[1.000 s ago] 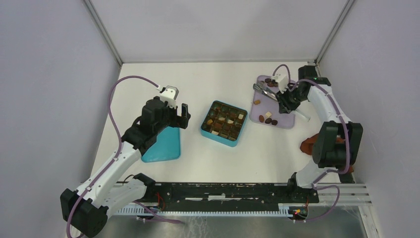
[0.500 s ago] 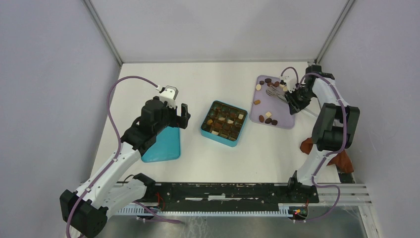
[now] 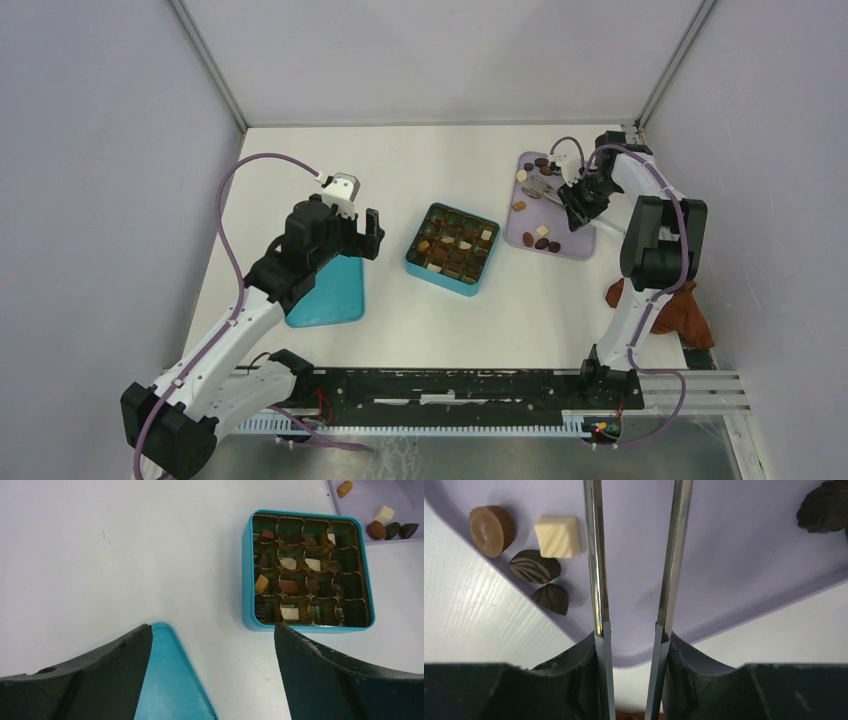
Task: Pack the chocolate
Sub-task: Pick up the fake chocolate from the plate.
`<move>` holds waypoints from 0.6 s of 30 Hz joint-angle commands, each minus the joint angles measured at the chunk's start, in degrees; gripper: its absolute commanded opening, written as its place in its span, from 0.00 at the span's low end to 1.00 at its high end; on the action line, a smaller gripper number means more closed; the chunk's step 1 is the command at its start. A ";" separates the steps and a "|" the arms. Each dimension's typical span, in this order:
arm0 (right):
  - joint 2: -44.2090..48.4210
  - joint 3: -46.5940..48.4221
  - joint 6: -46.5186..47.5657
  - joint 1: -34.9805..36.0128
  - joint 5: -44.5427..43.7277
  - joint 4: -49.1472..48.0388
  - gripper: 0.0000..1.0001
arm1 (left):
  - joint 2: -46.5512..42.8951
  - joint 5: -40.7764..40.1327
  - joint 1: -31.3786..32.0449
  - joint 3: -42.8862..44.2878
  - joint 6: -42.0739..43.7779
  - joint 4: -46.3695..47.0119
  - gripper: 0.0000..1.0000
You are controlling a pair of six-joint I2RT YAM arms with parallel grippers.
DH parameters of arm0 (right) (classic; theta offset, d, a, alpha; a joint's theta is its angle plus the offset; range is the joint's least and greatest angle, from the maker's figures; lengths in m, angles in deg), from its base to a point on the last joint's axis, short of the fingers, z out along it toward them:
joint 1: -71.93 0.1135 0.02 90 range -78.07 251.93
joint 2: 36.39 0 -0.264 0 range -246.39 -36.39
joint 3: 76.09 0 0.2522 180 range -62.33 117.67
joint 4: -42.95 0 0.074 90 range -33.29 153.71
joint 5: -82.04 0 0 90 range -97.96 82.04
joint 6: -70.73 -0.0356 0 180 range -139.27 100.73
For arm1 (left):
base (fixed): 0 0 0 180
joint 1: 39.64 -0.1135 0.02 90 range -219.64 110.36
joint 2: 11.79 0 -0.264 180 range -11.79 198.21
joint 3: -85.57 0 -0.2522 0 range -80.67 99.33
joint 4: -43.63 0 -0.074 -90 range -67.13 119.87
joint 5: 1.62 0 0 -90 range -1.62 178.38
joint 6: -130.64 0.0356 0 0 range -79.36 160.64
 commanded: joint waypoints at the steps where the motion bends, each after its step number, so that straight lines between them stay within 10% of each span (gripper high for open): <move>1: -1.49 4.72 -2.79 0.69 -0.50 -2.01 0.43 | -0.28 1.06 -0.15 0.30 1.87 0.55 0.96; 18: -5.84 9.05 -5.86 2.83 -1.78 -3.30 0.44 | -0.27 0.95 -0.13 0.30 1.86 0.58 0.96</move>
